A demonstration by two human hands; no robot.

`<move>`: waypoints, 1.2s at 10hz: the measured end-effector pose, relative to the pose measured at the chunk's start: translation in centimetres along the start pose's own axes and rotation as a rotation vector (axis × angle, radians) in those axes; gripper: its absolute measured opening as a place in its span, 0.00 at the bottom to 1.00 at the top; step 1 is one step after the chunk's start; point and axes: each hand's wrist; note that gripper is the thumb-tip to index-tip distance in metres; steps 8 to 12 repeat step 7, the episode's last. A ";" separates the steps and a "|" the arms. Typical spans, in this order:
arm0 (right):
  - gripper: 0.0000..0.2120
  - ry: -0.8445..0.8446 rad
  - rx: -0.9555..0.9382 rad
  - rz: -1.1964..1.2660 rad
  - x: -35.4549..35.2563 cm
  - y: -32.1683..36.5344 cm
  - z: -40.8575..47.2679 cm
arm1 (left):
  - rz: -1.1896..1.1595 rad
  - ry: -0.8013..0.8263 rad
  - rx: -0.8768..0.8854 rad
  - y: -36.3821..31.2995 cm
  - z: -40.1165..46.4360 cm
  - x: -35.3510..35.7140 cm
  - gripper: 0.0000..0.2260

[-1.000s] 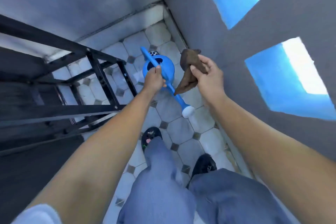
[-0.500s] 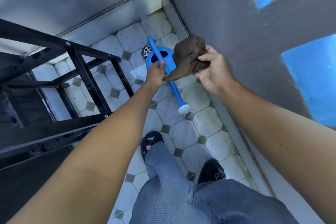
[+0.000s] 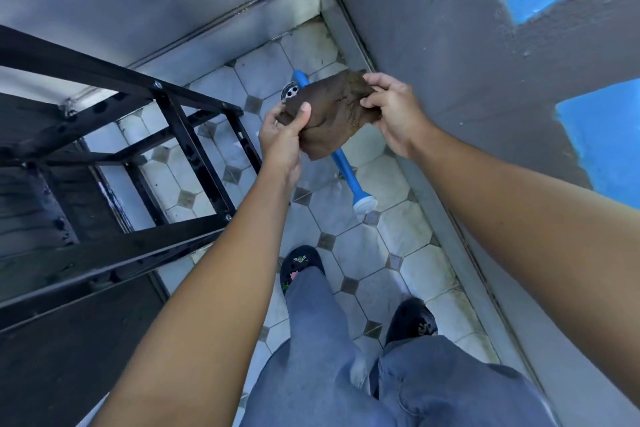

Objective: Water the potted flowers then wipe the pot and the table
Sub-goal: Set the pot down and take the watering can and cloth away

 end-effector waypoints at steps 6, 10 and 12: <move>0.31 0.201 -0.329 -0.945 1.3 -2.3 -1.4 | 0.853 0.116 0.289 -2.4 -1.6 1.0 0.29; 0.26 0.135 -0.356 -0.911 0.1 3.4 -6.9 | 0.929 0.081 0.429 -6.9 -8.3 1.4 0.25; 0.26 0.135 -0.356 -0.911 0.1 3.4 -6.9 | 0.929 0.081 0.429 -6.9 -8.3 1.4 0.25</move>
Point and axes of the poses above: each hand's wrist, its own z-axis towards the middle knuckle, its own x-axis out of the palm, y = z × x, and after that the axes turned 15 degrees about -y, right-handed
